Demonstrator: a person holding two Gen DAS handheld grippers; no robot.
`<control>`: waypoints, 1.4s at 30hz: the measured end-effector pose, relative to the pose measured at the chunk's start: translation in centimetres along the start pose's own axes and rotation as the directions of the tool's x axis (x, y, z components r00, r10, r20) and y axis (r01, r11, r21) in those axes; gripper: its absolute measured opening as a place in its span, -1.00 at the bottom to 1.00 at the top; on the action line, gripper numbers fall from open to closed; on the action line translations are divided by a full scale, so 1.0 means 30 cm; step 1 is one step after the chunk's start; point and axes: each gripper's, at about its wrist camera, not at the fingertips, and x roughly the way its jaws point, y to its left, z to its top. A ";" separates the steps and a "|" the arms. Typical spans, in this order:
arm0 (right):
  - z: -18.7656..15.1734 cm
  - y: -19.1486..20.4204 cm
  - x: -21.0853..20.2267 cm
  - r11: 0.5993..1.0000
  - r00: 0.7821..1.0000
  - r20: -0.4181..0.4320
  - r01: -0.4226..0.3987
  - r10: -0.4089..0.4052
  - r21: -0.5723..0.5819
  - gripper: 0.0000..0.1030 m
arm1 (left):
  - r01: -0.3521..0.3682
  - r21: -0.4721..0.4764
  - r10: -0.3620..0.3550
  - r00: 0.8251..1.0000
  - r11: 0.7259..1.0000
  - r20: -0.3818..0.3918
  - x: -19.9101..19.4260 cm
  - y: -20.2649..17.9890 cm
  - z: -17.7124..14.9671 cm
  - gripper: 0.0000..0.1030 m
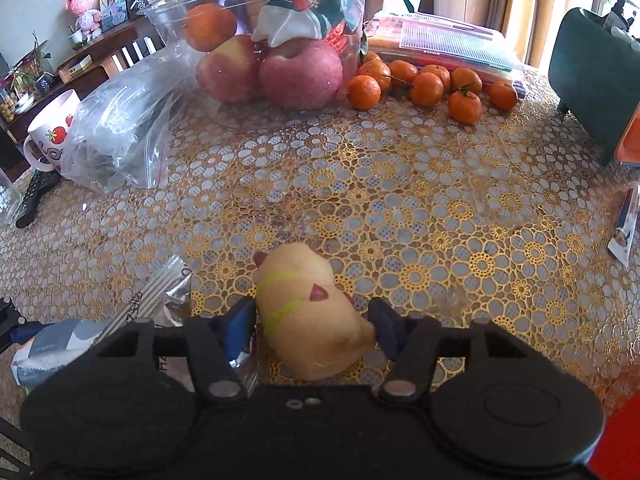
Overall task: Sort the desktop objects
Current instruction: 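Close the left tool on the tissue pack while the right tool grasps the yellow toy, then carry the tissue pack with the left tool while the right tool carries the yellow toy to the box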
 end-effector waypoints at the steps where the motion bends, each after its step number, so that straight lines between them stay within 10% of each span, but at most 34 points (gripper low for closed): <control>1: -0.001 0.001 -0.007 1.000 1.000 0.006 0.004 -0.004 -0.001 0.10 | -0.006 -0.011 0.006 1.000 1.000 -0.001 -0.005 -0.002 -0.001 0.22; 20: -0.110 -0.051 -0.317 1.000 0.996 0.087 -0.008 0.008 0.000 -0.05 | -0.102 -0.223 0.109 0.994 0.969 0.020 -0.204 -0.079 0.027 0.01; 42: -0.355 -0.203 -0.735 0.997 0.981 0.180 -0.075 0.075 -0.006 -0.05 | -0.153 -0.257 0.173 0.983 0.954 0.057 -0.415 -0.535 0.170 0.02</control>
